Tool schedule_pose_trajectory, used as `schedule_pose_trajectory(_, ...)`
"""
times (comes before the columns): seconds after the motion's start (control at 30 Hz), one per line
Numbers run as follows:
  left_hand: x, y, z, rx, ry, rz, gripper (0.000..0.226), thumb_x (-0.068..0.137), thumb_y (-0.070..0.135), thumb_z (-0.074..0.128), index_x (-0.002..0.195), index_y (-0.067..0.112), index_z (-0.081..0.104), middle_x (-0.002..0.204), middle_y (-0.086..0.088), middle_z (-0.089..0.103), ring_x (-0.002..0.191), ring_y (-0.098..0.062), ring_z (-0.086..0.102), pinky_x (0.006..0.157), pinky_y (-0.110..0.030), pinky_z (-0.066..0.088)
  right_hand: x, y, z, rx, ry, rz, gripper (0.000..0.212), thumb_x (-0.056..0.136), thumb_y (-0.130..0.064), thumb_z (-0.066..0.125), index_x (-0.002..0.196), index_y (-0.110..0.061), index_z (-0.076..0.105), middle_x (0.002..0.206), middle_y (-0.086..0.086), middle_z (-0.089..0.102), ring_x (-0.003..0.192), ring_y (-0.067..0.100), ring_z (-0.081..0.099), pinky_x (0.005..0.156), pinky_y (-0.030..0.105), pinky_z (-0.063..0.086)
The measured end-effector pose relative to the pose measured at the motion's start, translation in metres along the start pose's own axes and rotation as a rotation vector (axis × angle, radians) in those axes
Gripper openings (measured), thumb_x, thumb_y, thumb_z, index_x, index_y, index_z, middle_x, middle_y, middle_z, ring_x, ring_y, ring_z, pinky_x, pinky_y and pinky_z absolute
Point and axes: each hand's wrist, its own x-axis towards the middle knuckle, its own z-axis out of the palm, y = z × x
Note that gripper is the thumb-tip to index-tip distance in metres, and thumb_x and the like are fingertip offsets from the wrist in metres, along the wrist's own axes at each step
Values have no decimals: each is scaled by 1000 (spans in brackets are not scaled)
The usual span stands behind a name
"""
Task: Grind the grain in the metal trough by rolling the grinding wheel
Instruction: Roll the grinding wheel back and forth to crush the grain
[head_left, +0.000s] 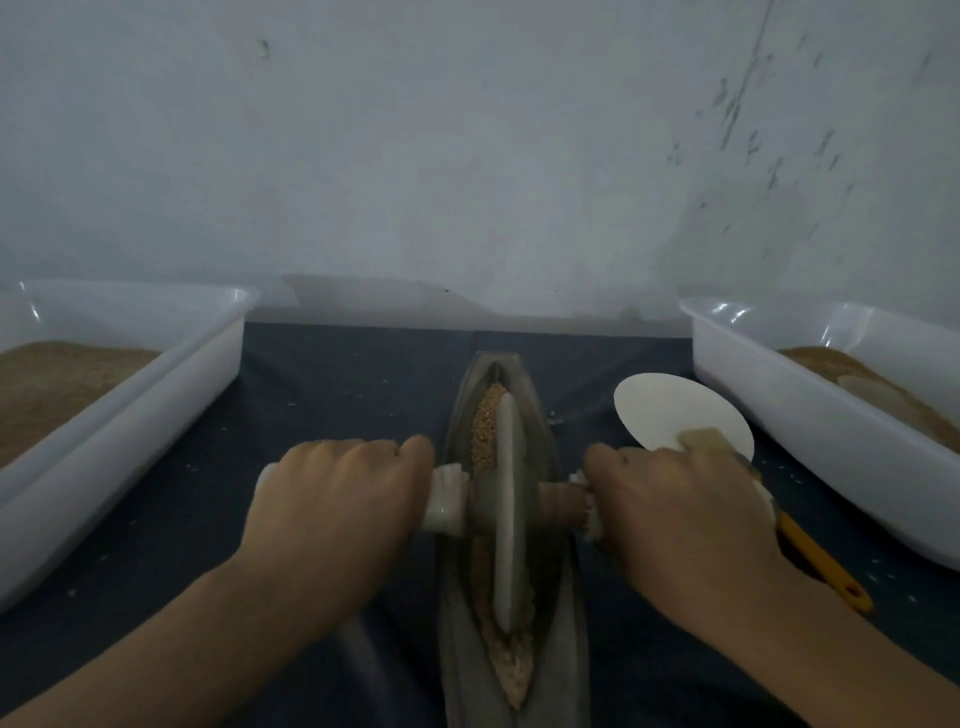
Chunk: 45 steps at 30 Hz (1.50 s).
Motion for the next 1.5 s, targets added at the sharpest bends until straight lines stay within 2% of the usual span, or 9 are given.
schedule_pose_trajectory(0.17, 42, -7, 34, 97, 89, -169, 39, 69, 24, 72, 72, 24, 32, 61, 5, 54, 47, -18, 44, 48, -28, 23, 56, 14, 40, -95, -106, 49, 33, 76, -27, 69, 78, -23, 36, 69, -3, 56, 55, 19, 48, 50, 29, 28)
schedule_pose_trajectory(0.37, 68, -10, 30, 79, 35, -164, 31, 83, 23, 60, 80, 22, 30, 78, 4, 58, 61, -19, 51, 56, -32, 28, 67, 22, 52, -32, -134, 118, 26, 83, -28, 57, 79, -24, 31, 72, -4, 55, 59, 22, 46, 53, 31, 24)
schedule_pose_trajectory(0.5, 23, -1, 7, 35, 18, -85, 42, 71, 27, 72, 77, 25, 31, 59, 9, 32, 47, -11, 27, 48, -28, 22, 24, 14, 24, -15, -81, 11, 43, 62, -23, 80, 70, -24, 38, 56, -6, 48, 44, 17, 43, 45, 29, 32)
schedule_pose_trajectory(0.67, -5, 1, -10, 30, 28, 9, 54, 31, 16, 87, 64, 19, 44, 47, 4, 43, 35, -16, 30, 43, -21, 15, 0, 8, 10, 12, 19, -33, 48, 37, -10, 86, 61, -18, 45, 46, -2, 46, 33, 20, 42, 36, 28, 35)
schedule_pose_trajectory(0.83, 45, -4, 23, 151, 48, -151, 34, 80, 24, 62, 79, 22, 28, 69, 5, 51, 56, -18, 48, 49, -28, 20, 48, 18, 41, -91, -23, 29, 36, 58, -13, 81, 69, -17, 47, 57, 3, 57, 45, 28, 53, 46, 28, 25)
schedule_pose_trajectory(0.97, 78, -14, 37, 77, 24, -193, 24, 85, 20, 56, 82, 20, 32, 83, 2, 60, 64, -22, 53, 54, -32, 26, 82, 27, 55, -172, -142, 92, 18, 83, -22, 59, 87, -21, 42, 87, 1, 65, 75, 28, 63, 55, 33, 29)
schedule_pose_trajectory(1.13, 38, -8, 17, 28, -6, -101, 35, 78, 27, 64, 79, 25, 29, 63, 7, 30, 54, -18, 33, 53, -31, 28, 40, 21, 30, -56, -134, -9, 33, 68, -21, 74, 77, -23, 43, 67, -3, 58, 52, 20, 53, 47, 31, 34)
schedule_pose_trajectory(1.33, -5, -4, -10, 13, 35, 72, 53, 30, 18, 85, 64, 21, 45, 47, 7, 42, 33, -15, 31, 39, -22, 21, -6, 12, 5, 25, 10, -71, 53, 40, -15, 85, 64, -25, 38, 47, -5, 45, 35, 20, 41, 37, 30, 34)
schedule_pose_trajectory(1.5, 39, -7, 20, 126, 30, -113, 32, 78, 27, 63, 78, 25, 31, 68, 7, 50, 56, -19, 49, 51, -29, 24, 40, 18, 33, -95, -109, 42, 35, 71, -20, 72, 75, -23, 38, 67, -1, 60, 53, 23, 54, 49, 30, 30)
